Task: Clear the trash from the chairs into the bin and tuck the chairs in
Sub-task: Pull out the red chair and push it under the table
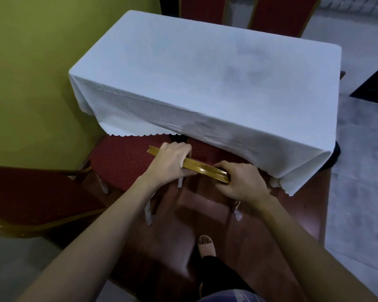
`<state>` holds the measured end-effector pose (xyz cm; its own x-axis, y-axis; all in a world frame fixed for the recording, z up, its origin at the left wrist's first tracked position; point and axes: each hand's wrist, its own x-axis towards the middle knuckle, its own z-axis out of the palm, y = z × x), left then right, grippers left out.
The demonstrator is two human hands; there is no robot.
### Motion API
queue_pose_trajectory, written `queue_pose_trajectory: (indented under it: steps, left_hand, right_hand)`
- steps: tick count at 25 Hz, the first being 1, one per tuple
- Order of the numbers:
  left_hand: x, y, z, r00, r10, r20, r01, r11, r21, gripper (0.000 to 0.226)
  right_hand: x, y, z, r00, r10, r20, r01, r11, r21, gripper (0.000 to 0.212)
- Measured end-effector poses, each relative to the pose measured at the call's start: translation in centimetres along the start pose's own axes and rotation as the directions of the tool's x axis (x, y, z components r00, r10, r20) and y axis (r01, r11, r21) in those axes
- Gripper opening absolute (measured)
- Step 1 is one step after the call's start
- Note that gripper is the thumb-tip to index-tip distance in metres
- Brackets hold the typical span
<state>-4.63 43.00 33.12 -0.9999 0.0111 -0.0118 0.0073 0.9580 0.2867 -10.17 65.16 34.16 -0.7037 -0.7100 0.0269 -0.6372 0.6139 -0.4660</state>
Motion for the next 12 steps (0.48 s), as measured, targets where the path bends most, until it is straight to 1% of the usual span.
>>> queue_pose_trajectory:
  steps: [4,7,9,10,12]
  left_hand:
    - [2.1,-1.0,-0.9,0.999,-0.041,0.014,0.041,0.999,-0.022,0.043]
    - [2.0,-0.9,-0.9,0.997,-0.057,0.043,0.059,0.997,-0.045,0.035]
    - [1.4,-1.5,-1.3,0.998,0.0,0.058,0.006,0.996,-0.094,0.029]
    - [0.7,-2.1,-1.7,0.997,0.054,0.054,-0.047,0.992,-0.121,0.032]
    - [-0.9,-3.7,-2.4,0.988,0.145,0.052,-0.136,0.98,-0.147,0.046]
  right_hand:
    - [2.6,0.7,-0.2,1.0,0.003,-0.014,-0.002,1.0,0.017,0.046]
    - [2.9,0.6,0.0,1.0,0.004,-0.004,-0.004,1.0,-0.02,0.046]
    - [3.0,0.6,0.0,1.0,0.003,0.002,-0.003,1.0,-0.011,0.048]
    - [3.2,0.4,0.0,1.0,0.011,0.016,-0.011,1.0,0.013,0.048]
    - [3.6,-1.0,0.1,0.999,0.023,0.027,-0.025,0.998,0.061,0.043]
